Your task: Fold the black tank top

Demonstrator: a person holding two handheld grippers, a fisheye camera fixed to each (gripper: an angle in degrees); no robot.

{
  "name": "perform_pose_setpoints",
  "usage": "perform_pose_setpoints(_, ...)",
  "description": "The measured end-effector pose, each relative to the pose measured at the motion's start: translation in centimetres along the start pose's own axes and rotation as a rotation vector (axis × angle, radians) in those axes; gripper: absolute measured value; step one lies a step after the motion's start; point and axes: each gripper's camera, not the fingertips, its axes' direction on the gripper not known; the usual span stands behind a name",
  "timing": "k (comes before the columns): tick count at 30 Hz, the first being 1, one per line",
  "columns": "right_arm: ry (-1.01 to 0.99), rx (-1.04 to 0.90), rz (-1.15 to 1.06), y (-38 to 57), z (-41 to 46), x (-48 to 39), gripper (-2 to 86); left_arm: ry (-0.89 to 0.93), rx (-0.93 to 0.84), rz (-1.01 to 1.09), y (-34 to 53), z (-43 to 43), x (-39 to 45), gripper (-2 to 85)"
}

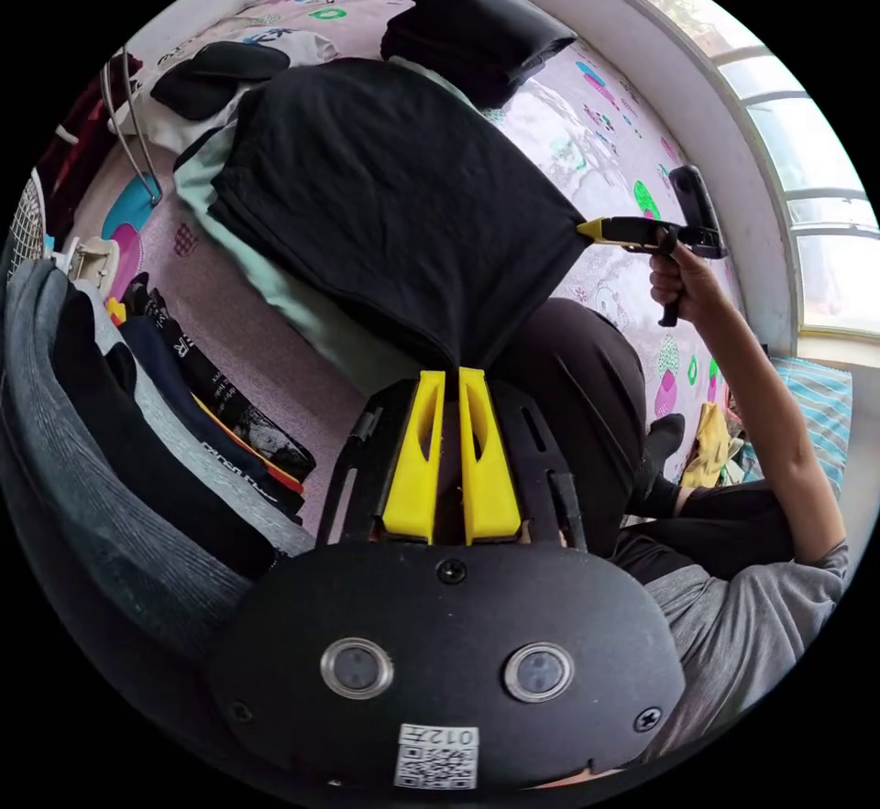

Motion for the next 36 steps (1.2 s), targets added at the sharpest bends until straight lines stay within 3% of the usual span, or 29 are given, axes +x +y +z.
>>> perform_pose_setpoints(14, 0.230, 0.055, -0.028, 6.5, -0.5, 6.9, 0.4, -0.119, -0.019, -0.014, 1.5, 5.2, 1.1, 1.3)
perform_pose_setpoints(17, 0.248, 0.077, 0.000, 8.1, -1.2, 8.2, 0.4, -0.161, -0.096, -0.002, 3.2, 7.9, 1.2, 1.1)
perform_pose_setpoints(22, 0.298, 0.152, -0.029, 11.2, -3.1, 8.3, 0.4, -0.189, 0.032, -0.002, 6.6, 7.6, 2.6, 1.0)
perform_pose_setpoints(27, 0.283, 0.216, -0.128, 12.7, -2.2, 5.6, 0.3, -0.420, 0.236, 0.107, 5.1, 4.6, 7.2, 1.0)
perform_pose_setpoints(31, 0.216, 0.167, -0.181, 12.9, 1.7, 3.8, -0.1, -0.336, 0.237, 0.111, 1.8, 5.8, 7.1, 1.0)
perform_pose_setpoints(33, 0.256, 0.124, -0.155, 13.2, 3.7, 3.7, -0.6, -0.336, 0.147, 0.081, 0.2, 8.9, 5.9, 0.9)
perform_pose_setpoints(36, 0.276, 0.098, -0.120, 14.1, 5.7, 3.4, -0.7, -0.267, 0.157, 0.042, 0.1, 10.6, 5.0, 0.9)
